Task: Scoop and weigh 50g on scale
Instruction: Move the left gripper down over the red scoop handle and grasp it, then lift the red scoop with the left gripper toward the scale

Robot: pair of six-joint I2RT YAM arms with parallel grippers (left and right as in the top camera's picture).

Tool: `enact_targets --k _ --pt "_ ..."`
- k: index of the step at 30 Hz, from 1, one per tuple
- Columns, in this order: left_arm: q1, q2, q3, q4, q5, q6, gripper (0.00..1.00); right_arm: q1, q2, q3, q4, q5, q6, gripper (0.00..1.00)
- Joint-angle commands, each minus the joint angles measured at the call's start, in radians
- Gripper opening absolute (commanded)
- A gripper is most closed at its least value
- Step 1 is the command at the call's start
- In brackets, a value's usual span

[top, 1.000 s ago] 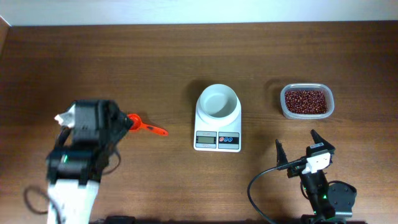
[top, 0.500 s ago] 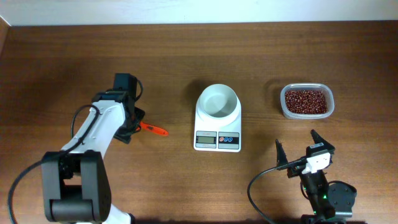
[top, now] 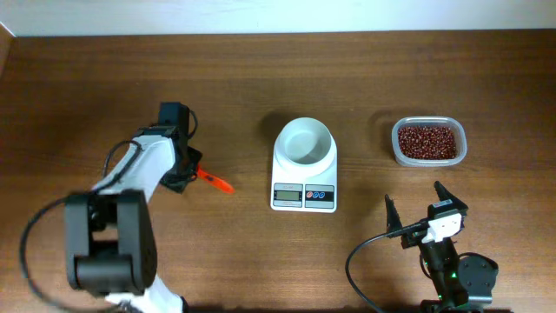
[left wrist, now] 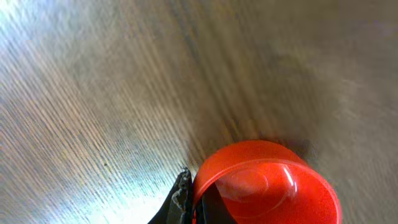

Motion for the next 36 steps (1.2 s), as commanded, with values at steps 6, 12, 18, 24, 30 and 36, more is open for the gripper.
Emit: enact_targets --k 6,12,18,24,30,36 --pt "0.003 -0.5 -0.001 -0.165 0.167 0.298 0.0 -0.006 -0.007 -0.005 -0.005 0.002 -0.003 0.99" --pt "0.002 -0.687 -0.001 -0.46 0.109 -0.158 0.0 -0.006 -0.007 -0.005 -0.005 0.002 -0.003 0.99" --pt "-0.254 -0.687 -0.001 -0.563 0.111 -0.495 0.0 -0.006 -0.007 -0.005 -0.005 0.002 -0.003 0.99" --pt "-0.463 -0.687 -0.001 -0.583 0.053 -0.645 0.0 -0.006 -0.007 -0.005 -0.005 0.002 -0.003 0.99" --pt "-0.48 -0.687 -0.001 -0.558 0.121 -0.608 0.0 -0.006 -0.007 -0.005 -0.005 0.002 -0.003 0.99" --pt "-0.489 -0.653 -0.001 -0.417 0.142 -0.608 0.0 -0.006 -0.007 -0.005 -0.005 0.002 -0.003 0.99"
